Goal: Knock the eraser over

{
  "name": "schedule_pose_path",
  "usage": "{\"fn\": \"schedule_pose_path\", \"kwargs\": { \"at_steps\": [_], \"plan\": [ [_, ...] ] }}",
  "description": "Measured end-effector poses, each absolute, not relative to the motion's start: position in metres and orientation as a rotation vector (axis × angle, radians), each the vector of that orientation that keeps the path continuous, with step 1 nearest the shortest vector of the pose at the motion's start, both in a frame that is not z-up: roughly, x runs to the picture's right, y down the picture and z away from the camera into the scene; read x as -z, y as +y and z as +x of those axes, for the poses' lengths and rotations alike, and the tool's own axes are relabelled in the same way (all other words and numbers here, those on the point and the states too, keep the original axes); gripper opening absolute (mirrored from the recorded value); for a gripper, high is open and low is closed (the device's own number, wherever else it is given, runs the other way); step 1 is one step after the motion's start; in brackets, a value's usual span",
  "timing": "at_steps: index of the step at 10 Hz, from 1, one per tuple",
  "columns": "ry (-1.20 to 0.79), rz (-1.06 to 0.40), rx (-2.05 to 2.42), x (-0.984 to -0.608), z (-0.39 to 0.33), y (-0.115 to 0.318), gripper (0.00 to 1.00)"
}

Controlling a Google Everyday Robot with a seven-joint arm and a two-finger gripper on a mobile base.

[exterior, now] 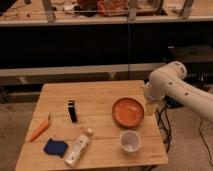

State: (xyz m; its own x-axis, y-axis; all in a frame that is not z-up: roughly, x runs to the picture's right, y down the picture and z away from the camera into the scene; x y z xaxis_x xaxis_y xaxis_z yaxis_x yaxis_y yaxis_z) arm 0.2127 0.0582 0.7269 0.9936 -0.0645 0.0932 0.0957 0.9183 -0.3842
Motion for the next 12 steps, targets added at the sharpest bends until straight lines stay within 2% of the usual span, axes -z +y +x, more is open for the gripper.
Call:
{"fn": "schedule_pose_path", "kwargs": {
  "at_steps": [12],
  "plan": [
    [-0.11,-0.361,0.111,-0.736,0.194,0.049,0.8]
  ]
}}
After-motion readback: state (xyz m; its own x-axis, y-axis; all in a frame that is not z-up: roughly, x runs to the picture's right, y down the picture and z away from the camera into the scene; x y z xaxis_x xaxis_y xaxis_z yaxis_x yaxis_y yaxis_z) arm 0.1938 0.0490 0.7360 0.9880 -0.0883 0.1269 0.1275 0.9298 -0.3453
